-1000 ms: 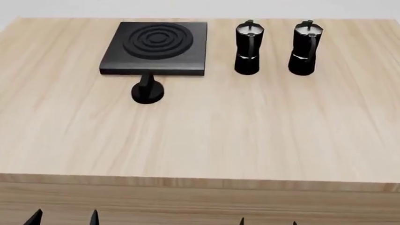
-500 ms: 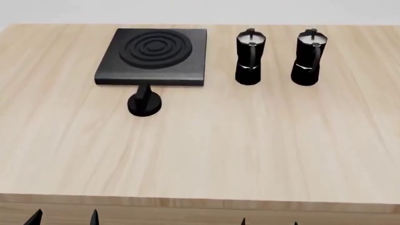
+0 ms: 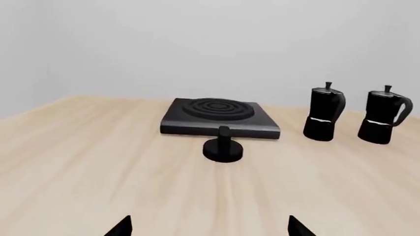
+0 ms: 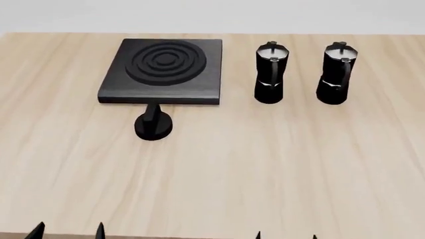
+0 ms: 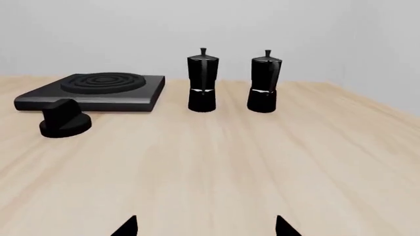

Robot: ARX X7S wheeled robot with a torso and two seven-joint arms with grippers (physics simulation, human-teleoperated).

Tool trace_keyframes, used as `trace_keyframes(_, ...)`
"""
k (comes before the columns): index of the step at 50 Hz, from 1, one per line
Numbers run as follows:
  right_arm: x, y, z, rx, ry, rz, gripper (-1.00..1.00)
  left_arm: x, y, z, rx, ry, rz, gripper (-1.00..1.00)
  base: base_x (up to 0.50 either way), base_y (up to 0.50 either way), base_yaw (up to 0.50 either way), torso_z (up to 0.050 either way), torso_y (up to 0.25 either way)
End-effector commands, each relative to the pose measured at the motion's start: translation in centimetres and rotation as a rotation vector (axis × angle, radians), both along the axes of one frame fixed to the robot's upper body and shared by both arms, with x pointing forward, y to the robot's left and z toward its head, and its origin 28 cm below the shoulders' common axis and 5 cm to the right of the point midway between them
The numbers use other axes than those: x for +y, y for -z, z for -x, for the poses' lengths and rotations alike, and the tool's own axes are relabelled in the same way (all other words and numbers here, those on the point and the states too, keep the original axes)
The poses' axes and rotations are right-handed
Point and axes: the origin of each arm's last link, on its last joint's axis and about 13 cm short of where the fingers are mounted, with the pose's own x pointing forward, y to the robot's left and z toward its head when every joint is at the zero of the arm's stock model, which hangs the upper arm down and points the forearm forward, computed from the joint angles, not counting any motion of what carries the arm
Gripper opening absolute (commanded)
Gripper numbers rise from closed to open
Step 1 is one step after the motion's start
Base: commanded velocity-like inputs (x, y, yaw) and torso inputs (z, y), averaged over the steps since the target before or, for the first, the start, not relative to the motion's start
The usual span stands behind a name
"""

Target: Put the right moka pot on the stove.

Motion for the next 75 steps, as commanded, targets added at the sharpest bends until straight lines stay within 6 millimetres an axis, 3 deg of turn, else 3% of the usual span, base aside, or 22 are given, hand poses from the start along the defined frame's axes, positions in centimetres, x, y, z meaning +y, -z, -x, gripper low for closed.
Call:
trace_keyframes(1,0.0,0.11,-0.03,-0.005,0.003,0.01,1.0,0.01,-0.04,-0.03,-0.002,0.003,0.003,1.0,0.18,0.06,0.0,0.0,0.0)
trace_keyframes(75,-0.05,0.43,-0.13,0.009,0.0,-0.016,1.0,0.01,0.21,-0.02,0.006,-0.005,-0.003,1.0,0.19,0.09,0.0,0.0,0.0)
